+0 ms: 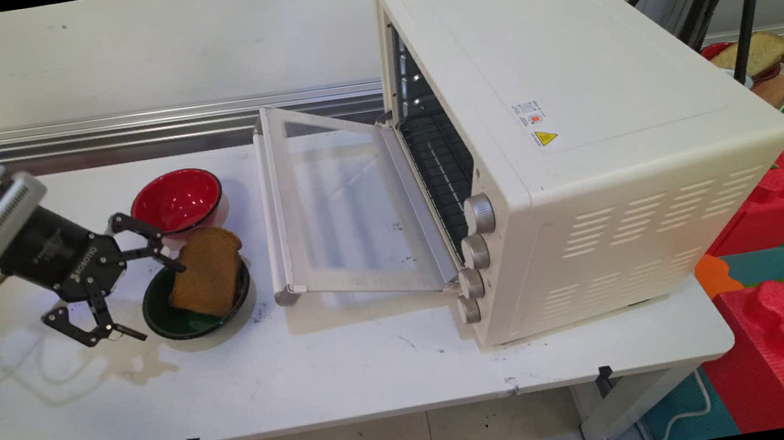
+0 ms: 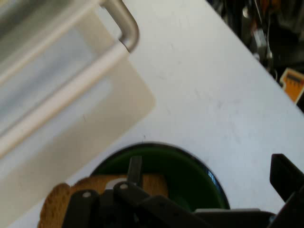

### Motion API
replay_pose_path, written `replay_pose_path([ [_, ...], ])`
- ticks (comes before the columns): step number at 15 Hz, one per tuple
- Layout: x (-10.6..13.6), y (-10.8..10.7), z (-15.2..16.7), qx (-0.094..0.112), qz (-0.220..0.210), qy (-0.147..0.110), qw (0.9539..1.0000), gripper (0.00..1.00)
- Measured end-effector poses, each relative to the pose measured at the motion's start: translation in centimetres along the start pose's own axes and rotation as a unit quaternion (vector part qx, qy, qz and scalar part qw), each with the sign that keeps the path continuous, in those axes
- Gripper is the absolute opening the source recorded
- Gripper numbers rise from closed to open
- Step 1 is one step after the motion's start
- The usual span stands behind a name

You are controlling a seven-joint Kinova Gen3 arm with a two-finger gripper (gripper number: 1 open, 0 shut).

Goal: Close the oven

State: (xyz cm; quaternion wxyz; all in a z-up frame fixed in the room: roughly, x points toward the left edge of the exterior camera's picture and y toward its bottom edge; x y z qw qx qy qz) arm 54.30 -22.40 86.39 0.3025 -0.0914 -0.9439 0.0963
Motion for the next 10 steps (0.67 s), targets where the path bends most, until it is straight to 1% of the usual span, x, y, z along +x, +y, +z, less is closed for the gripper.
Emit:
replay_pose_path([
  [3, 1.1, -0.4, -1.2, 0.007, -0.048, 0.029, 0.9984, 1.0],
  [4, 1.3, -0.5, -1.5, 0.009, -0.058, 0.035, 0.9977, 1.0],
  [7, 1.7, -0.8, -1.9, 0.012, -0.082, 0.047, 0.9954, 1.0],
  [10, 1.7, -0.9, -2.3, 0.016, -0.112, 0.055, 0.9921, 1.0],
])
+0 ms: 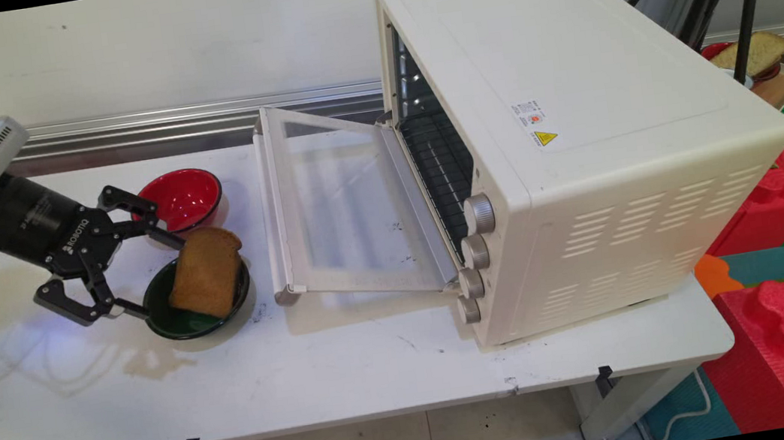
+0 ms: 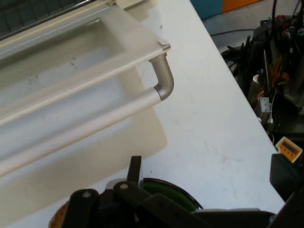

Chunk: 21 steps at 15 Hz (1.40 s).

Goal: Close the oven

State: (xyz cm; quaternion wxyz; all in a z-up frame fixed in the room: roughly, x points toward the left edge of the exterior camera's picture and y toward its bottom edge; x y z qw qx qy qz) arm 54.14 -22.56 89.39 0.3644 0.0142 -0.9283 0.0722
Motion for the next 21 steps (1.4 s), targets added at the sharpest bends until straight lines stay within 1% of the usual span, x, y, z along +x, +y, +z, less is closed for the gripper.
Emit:
replay_pose_path([
  [2, -0.3, -0.2, -0.1, 0.008, -0.02, 0.001, 0.9998, 1.0],
  [6, -1.2, -1.4, -0.1, 0.033, -0.054, -0.006, 0.998, 1.0],
  [9, -2.3, -3.1, 0.5, 0.055, -0.081, -0.012, 0.9951, 1.0],
  [11, -3.0, -4.6, 1.3, 0.069, -0.098, -0.015, 0.9927, 1.0],
  [16, -4.7, -7.5, 3.7, 0.082, -0.13, -0.023, 0.9878, 1.0],
  [21, -5.6, -9.8, 6.3, 0.091, -0.157, -0.018, 0.9833, 1.0],
])
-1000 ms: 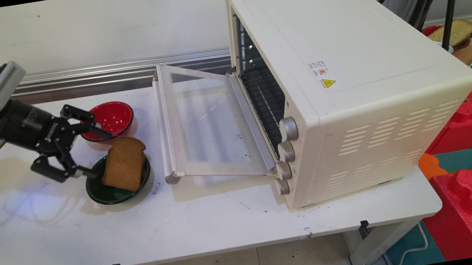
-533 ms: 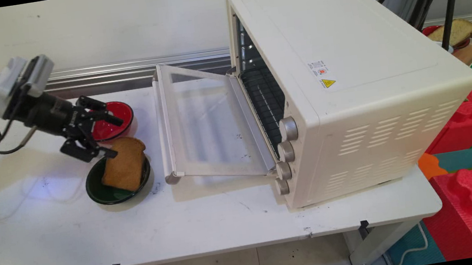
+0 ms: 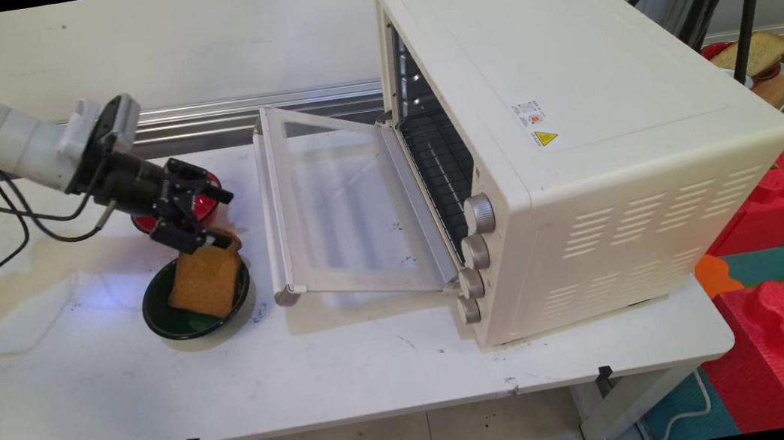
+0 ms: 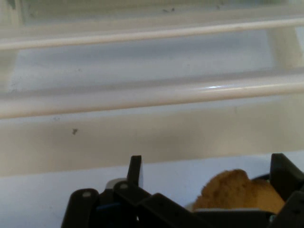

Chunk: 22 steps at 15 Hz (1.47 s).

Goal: Close the oven

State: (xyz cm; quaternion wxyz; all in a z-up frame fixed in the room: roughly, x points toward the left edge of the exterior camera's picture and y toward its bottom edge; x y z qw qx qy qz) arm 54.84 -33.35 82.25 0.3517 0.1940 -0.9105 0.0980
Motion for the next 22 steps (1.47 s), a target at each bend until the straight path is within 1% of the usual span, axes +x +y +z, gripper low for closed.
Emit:
replay_pose_path([
  [7, -0.2, -1.3, 2.4, 0.002, -0.016, 0.006, 0.9998, 1.0],
  [8, -0.2, -1.4, 2.8, 0.002, -0.018, 0.008, 0.9998, 0.0],
  [17, 0.1, -2.1, 4.2, -0.002, -0.014, 0.023, 0.9996, 0.0],
  [22, 0.7, -2.5, 4.3, 0.004, -0.005, 0.046, 0.9989, 0.0],
])
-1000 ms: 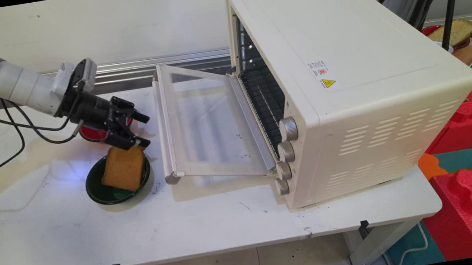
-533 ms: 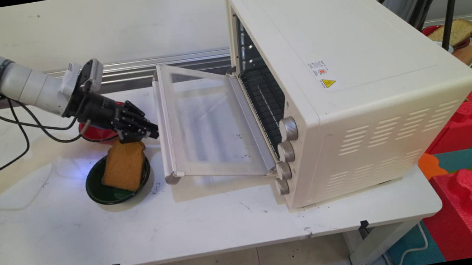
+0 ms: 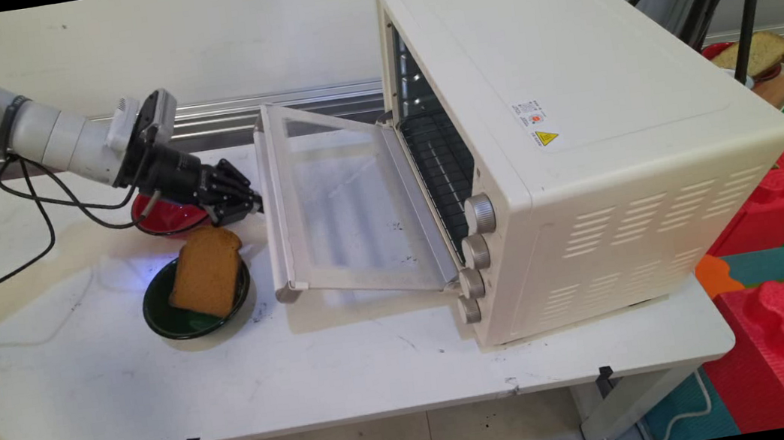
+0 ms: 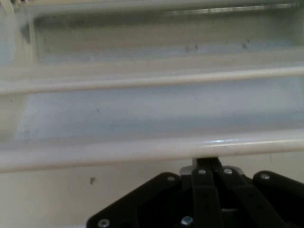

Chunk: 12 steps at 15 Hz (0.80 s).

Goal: Close the oven

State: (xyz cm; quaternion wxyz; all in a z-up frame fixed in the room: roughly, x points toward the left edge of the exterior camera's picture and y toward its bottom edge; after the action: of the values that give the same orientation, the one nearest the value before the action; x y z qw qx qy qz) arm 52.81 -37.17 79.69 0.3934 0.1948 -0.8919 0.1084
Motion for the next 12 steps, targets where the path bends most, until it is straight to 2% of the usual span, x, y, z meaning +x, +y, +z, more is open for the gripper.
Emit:
replay_pose_path([
  [7, 1.9, -0.4, -0.8, 0.012, 0.025, 0.052, 0.9983, 0.0],
  [12, 3.8, -0.7, -0.9, 0.017, 0.036, 0.08, 0.996, 0.0],
])
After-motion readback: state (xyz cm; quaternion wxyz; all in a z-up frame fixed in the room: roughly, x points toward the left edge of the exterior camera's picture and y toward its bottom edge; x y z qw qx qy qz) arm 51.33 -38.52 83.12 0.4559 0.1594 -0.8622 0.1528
